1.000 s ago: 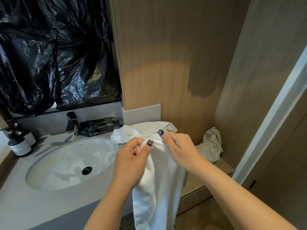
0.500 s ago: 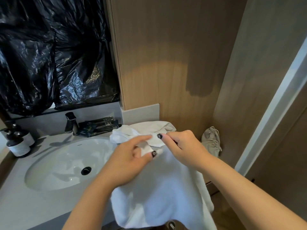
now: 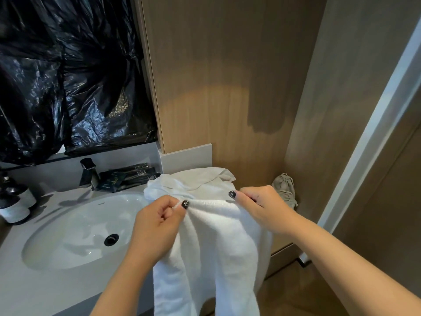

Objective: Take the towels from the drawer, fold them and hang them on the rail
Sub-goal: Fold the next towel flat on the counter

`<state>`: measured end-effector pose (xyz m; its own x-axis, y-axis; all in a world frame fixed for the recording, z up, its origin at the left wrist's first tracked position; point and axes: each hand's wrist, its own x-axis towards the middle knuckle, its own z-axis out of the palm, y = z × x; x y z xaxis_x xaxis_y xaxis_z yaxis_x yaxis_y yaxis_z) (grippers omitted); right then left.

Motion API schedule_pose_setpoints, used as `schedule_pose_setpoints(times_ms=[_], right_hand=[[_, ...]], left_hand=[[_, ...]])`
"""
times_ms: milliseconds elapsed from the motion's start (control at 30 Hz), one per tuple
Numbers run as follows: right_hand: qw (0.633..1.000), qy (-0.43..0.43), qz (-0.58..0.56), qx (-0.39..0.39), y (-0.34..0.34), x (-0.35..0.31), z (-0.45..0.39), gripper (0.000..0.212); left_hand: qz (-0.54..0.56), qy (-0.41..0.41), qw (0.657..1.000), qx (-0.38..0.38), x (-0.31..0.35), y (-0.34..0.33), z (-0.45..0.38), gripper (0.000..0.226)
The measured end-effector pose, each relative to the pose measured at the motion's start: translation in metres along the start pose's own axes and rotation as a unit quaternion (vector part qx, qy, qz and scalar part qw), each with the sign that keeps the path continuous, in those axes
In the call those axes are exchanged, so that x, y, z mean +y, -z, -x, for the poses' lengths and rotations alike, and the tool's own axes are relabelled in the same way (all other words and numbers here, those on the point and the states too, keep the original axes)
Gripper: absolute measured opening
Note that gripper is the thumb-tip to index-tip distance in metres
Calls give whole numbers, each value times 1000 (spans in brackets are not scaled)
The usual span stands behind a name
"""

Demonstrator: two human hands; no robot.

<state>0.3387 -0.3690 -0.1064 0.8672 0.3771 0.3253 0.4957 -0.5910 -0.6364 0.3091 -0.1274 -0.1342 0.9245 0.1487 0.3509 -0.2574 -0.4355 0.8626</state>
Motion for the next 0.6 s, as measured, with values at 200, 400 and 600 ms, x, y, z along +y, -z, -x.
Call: schedule_pose_setpoints(times_ms=[200, 400, 600], right_hand=[[999, 32, 11, 32, -1, -14, -5, 52], [996, 40, -76, -21, -3, -26, -10, 55], [996, 25, -79, -41, -3, -16, -2, 55]], left_hand=[[14, -19, 992, -126, 5, -4, 7, 15], [43, -62, 967, -243, 20, -25, 16, 10], [82, -43, 964, -248, 17, -29, 21, 23]])
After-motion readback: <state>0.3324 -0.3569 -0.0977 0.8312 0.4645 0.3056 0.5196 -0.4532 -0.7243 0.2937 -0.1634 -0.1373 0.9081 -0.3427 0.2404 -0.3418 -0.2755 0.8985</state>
